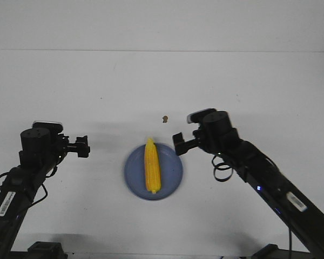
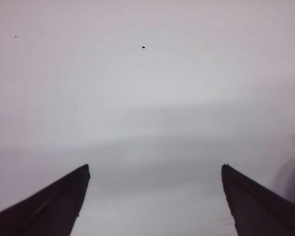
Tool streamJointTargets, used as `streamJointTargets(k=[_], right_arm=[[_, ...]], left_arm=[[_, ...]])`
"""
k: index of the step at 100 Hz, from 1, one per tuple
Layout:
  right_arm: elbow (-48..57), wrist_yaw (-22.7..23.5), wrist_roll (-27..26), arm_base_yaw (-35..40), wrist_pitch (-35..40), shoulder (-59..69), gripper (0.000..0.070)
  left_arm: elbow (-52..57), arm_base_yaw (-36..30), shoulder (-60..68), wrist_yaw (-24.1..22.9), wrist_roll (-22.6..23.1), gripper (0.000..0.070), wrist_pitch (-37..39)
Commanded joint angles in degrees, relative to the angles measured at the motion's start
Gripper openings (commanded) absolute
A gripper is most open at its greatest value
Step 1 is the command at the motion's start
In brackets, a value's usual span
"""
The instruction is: Place corn on plate with both arms
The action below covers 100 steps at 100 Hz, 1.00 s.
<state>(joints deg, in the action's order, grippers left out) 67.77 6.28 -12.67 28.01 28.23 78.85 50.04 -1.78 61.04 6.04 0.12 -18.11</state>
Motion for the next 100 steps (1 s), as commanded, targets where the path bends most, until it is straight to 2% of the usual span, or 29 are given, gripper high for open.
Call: streamJointTargets(k=[1, 16, 33, 52, 79, 100], right_arm=[[0.81, -2.03, 4.04, -2.58, 0.61, -2.93, 0.0692], [0.72, -6.16, 8.09, -10.6, 3.69, -11.8, 0.0692], [-2.43, -6.29, 11.21, -18.8, 5.29, -21.94, 0.0692], [-13.75, -6.54, 11.28, -24.83, 2.54, -34.93, 0.0692], [-31.08, -8.39, 9.33, -26.97, -0.55, -51.43, 0.0691], [-32.76, -8.26, 9.11, -26.95, -2.45, -57.77, 0.069]], left_arm=[[0.37, -0.15, 0.26, -0.11, 0.33, 0.0543, 0.44], [0.37, -0.15, 0.26, -0.13, 0.31, 0.0543, 1.9], [0.39, -0.15, 0.26, -0.11, 0.26, 0.0543, 1.79], [0.39, -0.15, -1.4, -0.11, -0.76, 0.0543, 1.92], [-0.13, -0.66, -8.52, 0.7, -0.79, 0.0535, 1.84], [-7.41, -3.34, -15.91, 1.36, -0.83, 0.0516, 3.72]])
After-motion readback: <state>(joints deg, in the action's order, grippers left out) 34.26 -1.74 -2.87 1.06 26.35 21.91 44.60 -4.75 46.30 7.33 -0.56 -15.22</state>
